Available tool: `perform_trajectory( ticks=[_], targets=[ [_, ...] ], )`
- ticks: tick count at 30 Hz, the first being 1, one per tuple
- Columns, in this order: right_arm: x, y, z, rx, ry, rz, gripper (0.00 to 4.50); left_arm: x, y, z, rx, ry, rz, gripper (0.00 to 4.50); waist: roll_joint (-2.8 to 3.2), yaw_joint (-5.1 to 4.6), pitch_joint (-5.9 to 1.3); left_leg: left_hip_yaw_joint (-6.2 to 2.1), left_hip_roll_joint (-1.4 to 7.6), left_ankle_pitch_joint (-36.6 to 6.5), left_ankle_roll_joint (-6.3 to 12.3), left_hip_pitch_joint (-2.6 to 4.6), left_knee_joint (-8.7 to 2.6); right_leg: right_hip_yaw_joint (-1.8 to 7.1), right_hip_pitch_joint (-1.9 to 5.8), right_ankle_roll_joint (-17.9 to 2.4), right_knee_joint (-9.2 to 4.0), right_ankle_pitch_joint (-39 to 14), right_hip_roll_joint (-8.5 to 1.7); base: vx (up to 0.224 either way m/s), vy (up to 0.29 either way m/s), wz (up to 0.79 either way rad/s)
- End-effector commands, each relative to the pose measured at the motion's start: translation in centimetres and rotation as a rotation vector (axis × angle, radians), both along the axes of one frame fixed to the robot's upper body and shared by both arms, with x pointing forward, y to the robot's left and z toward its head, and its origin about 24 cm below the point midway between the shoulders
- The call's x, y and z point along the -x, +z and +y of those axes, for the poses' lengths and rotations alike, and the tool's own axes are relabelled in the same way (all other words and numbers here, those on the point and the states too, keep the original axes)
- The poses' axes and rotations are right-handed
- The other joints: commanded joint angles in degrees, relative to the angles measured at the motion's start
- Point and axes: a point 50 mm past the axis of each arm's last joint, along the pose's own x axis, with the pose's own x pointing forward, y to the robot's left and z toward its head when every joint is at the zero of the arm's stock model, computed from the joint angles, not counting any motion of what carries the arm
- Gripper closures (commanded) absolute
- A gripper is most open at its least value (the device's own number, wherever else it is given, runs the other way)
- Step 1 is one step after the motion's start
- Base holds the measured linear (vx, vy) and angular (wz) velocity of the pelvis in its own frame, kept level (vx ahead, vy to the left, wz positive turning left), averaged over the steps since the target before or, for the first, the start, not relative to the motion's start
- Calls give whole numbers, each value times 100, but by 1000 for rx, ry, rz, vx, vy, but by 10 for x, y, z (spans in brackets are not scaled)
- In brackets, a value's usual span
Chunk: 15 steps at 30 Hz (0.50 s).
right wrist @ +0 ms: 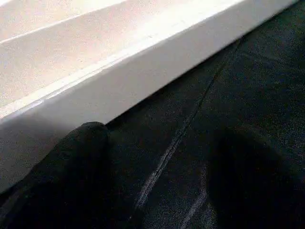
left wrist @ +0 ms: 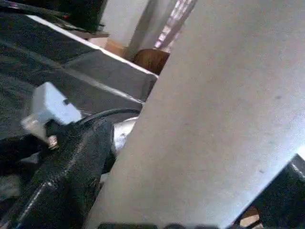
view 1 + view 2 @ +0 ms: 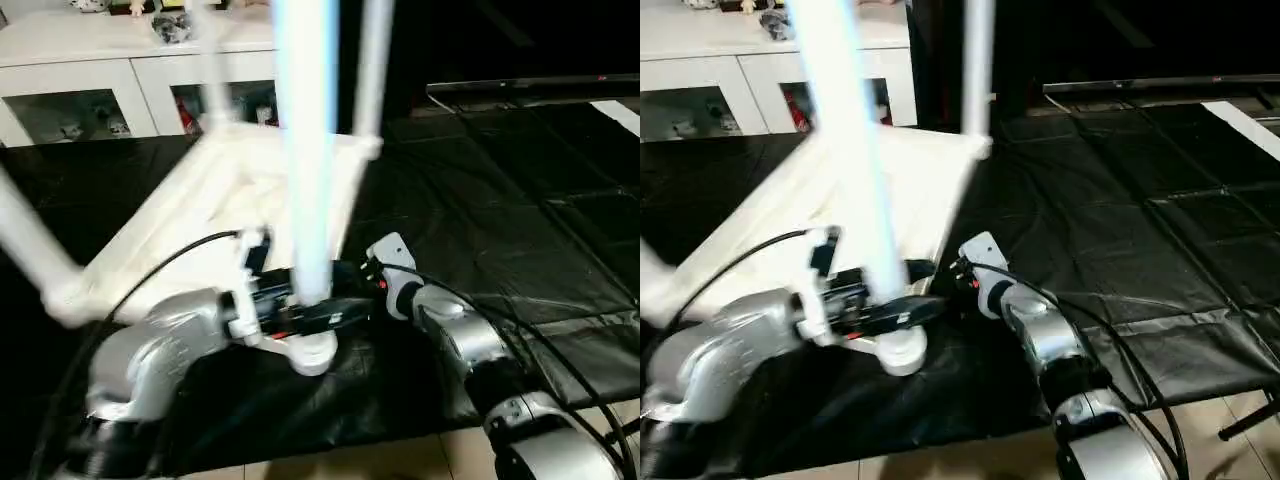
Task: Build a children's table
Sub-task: Rotate table base
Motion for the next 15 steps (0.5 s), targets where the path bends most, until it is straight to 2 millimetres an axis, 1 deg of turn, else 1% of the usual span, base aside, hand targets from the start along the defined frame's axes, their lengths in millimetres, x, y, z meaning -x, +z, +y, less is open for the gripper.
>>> perform_trajectory(
  ticks=[1, 5, 6, 8, 9, 11, 12, 14, 15],
  targets=[
    [2, 8, 33, -45, 115, -28, 0, 0, 2, -22, -2, -57, -17, 8, 5, 48, -334, 19, 43, -1190, 235, -56, -403, 244, 342, -1265, -411, -1485, -226, 0, 0, 0],
    [0, 9, 30, -46, 94, -33, 0, -9, 1, -31, -13, -15, -35, 8, 1, 57, -330, 22, 42, -1262, 233, -41, -398, 243, 339, -1218, -441, -1636, -233, 0, 0, 0],
    [-2, 9, 26, -46, 78, -35, 0, -13, 1, -33, -19, 7, -48, 8, -7, 55, -334, 18, 39, -1242, 245, -58, -398, 241, 352, -1195, -441, -1640, -232, 0, 0, 0],
    [-3, 9, 23, -45, 64, -37, 0, -16, 2, -34, -24, 27, -60, 8, -1, 55, -344, 19, 45, -1206, 256, -50, -395, 242, 347, -1199, -435, -1572, -232, 0, 0, 0],
    [-6, 9, 10, -35, 12, -48, 0, -25, 4, -29, -39, 91, -98, 8, 2, 55, -342, 20, 40, -1215, 275, -50, -396, 238, 341, -1196, -449, -1571, -223, 0, 0, 0],
    [-7, 9, -1, -25, -18, -60, 0, -29, 5, -23, -52, 116, -116, 8, -8, 61, -355, 15, 46, -1165, 279, -59, -392, 239, 359, -1212, -425, -1478, -236, 0, 0, 0],
    [-7, 8, -5, -21, -28, -67, 0, -30, 5, -20, -57, 121, -122, 8, -10, 71, -360, 21, 47, -1107, 293, -53, -386, 239, 356, -1232, -422, -1408, -235, 0, 0, 0],
    [-7, 10, -23, -46, -63, -65, 0, -27, 6, -8, -96, 109, -152, 8, -5, 83, -363, 21, 47, -1050, 334, -56, -382, 240, 358, -1274, -401, -1305, -233, 0, 0, 0],
    [-7, 11, -26, -47, -69, -78, 0, -25, 6, -7, -96, 100, -149, 8, 3, 95, -367, 21, 58, -1028, 354, -43, -384, 242, 356, -1291, -389, -1240, -233, 0, 0, 0]
  ],
)
